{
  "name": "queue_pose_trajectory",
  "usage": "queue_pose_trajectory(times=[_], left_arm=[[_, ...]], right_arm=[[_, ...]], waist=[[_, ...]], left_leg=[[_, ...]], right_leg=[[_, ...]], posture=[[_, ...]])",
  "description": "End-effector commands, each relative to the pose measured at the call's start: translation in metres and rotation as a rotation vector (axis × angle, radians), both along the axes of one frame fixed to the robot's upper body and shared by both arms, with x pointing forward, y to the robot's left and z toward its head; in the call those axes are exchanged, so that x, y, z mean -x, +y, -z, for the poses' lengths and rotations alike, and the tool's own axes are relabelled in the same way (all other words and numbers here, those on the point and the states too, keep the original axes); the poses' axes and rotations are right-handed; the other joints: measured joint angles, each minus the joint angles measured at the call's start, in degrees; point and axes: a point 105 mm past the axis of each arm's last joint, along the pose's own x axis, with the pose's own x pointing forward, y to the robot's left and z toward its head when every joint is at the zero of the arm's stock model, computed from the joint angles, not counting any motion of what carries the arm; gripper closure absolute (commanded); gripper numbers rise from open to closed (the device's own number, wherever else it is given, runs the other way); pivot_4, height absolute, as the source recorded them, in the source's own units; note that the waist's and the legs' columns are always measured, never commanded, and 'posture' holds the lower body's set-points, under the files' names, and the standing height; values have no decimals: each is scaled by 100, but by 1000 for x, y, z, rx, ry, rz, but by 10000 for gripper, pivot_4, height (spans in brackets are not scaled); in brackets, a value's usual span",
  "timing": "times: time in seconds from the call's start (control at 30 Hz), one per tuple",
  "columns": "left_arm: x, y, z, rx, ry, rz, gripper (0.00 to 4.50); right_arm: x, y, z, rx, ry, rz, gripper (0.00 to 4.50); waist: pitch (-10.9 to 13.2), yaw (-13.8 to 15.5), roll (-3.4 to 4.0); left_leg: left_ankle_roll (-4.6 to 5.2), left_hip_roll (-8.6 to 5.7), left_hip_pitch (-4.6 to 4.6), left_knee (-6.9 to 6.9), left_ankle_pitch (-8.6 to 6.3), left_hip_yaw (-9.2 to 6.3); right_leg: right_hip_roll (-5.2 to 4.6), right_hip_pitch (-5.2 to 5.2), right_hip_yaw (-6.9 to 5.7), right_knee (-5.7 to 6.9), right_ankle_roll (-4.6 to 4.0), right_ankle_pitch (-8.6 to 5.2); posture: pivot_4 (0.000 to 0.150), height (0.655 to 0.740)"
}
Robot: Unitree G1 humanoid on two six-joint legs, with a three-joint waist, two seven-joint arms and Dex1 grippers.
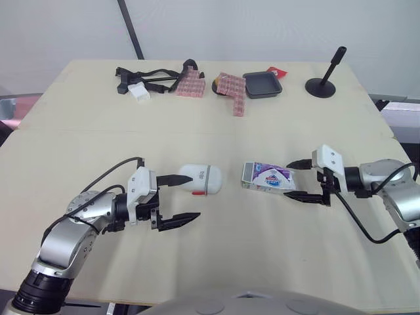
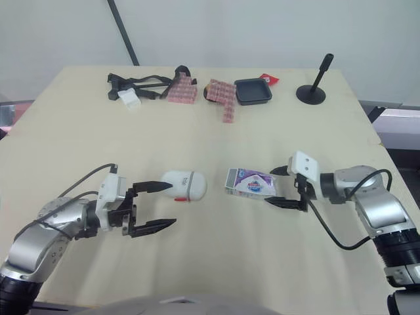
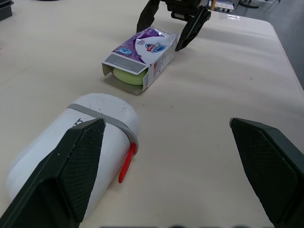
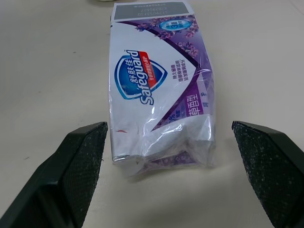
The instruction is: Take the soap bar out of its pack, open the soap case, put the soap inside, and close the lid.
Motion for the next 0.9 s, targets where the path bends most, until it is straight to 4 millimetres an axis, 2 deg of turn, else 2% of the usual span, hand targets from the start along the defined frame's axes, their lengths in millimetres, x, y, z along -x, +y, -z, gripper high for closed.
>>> queue_pose_trajectory(times=[0.03,0.8,0.9], left_arm=[[3,-3,-10,21,-36,12,223],[4,-5,-10,30,-27,-4,223],[5,-6,-9,32,-24,-7,0]], right_arm=[[-3,2,-3,-5,-37,-2,0],[-8,7,3,-10,-62,-28,0],[-8,8,5,-13,-61,-30,8067]], waist=[[0,-1,0],[0,-11,0],[0,-14,0]], left_leg=[[0,0,0,1,0,0],[0,1,1,16,0,0],[0,1,1,17,0,1]], right_leg=[[0,0,0,1,0,0],[0,0,2,21,-1,0],[0,0,3,21,0,0]], posture=[[1500,7400],[1500,7400],[1500,7400]])
